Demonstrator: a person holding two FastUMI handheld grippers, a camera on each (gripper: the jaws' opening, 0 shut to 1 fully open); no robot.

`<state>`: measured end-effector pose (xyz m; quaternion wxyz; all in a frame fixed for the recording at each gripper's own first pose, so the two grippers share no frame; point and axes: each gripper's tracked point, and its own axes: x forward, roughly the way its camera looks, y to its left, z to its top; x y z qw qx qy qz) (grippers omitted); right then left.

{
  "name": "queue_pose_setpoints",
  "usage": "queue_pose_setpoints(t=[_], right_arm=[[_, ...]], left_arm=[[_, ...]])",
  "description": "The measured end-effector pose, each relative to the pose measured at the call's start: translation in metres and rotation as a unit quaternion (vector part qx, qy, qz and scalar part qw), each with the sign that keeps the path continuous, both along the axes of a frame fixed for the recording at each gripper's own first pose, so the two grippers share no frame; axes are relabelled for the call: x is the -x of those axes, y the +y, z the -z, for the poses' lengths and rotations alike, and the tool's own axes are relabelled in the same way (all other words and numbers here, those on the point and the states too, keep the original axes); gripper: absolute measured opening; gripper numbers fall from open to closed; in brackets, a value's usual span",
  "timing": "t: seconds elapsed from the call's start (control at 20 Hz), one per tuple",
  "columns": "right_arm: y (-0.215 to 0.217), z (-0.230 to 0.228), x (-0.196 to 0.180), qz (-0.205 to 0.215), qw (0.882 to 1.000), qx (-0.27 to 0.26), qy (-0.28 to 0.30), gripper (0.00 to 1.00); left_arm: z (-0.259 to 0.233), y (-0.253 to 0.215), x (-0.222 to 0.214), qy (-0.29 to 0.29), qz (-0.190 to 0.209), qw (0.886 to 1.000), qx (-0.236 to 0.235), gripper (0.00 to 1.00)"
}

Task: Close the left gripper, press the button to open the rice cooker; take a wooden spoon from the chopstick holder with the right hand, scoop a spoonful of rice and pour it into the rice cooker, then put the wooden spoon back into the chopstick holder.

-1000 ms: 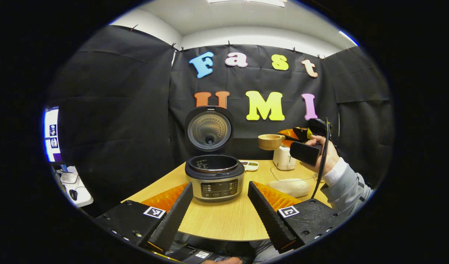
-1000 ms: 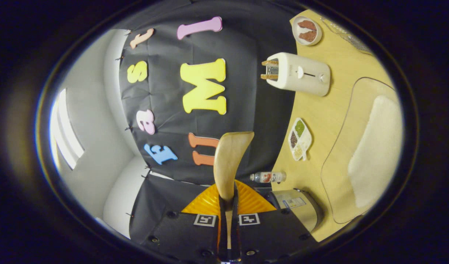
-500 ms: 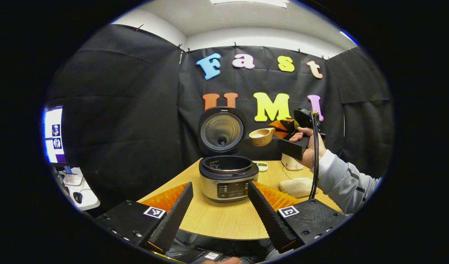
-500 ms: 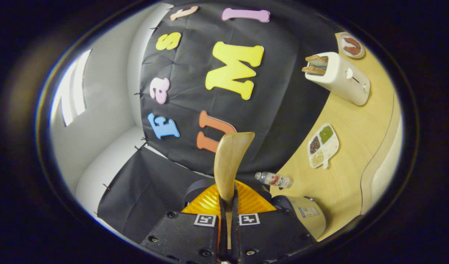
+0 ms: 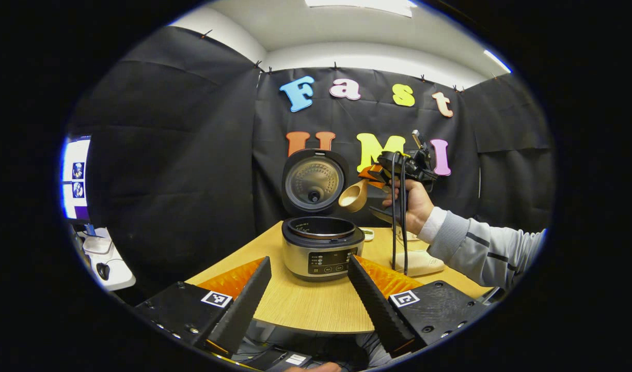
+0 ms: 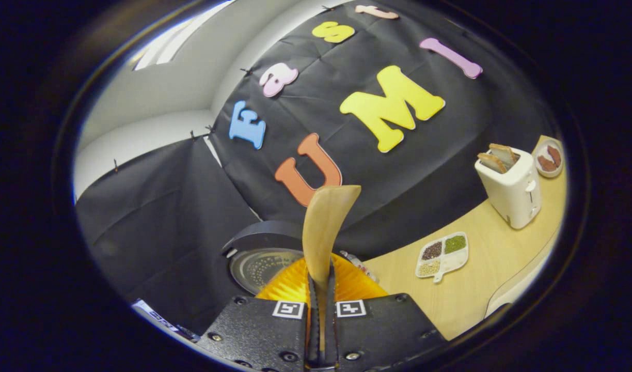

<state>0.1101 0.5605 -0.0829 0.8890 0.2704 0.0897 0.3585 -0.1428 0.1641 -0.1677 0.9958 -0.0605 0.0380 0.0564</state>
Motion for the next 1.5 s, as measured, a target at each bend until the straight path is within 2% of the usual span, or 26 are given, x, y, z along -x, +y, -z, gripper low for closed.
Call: queue_pose_setpoints(t=[0.25, 0.3, 0.35, 0.9, 1.15, 1.5], right_arm=[[0.018, -0.003, 0.006, 0.014, 0.996, 0.066, -0.052, 0.10], [0.019, -0.003, 0.007, 0.018, 0.996, 0.073, -0.058, 0.09], [0.021, -0.004, 0.007, 0.020, 0.995, 0.075, -0.064, 0.09], [0.037, 0.011, 0.023, 0.003, 0.980, 0.157, -0.125, 0.09], [0.040, 0.031, 0.016, -0.002, 0.974, 0.192, -0.124, 0.09], [0.043, 0.037, 0.022, -0.033, 0.971, 0.200, -0.125, 0.09]], left_arm=[[0.001, 0.003, 0.005, -0.001, -0.003, 1.000, 0.003, 0.94], [0.001, 0.003, 0.006, -0.001, -0.001, 1.000, 0.001, 0.83], [0.001, 0.003, 0.006, 0.000, 0.000, 1.000, -0.001, 0.94], [0.004, 0.009, 0.013, -0.002, -0.006, 1.000, 0.004, 0.93], [0.005, 0.008, 0.015, -0.001, -0.003, 1.000, 0.008, 0.93], [0.008, 0.005, 0.015, 0.000, 0.006, 1.000, 0.019, 0.94]])
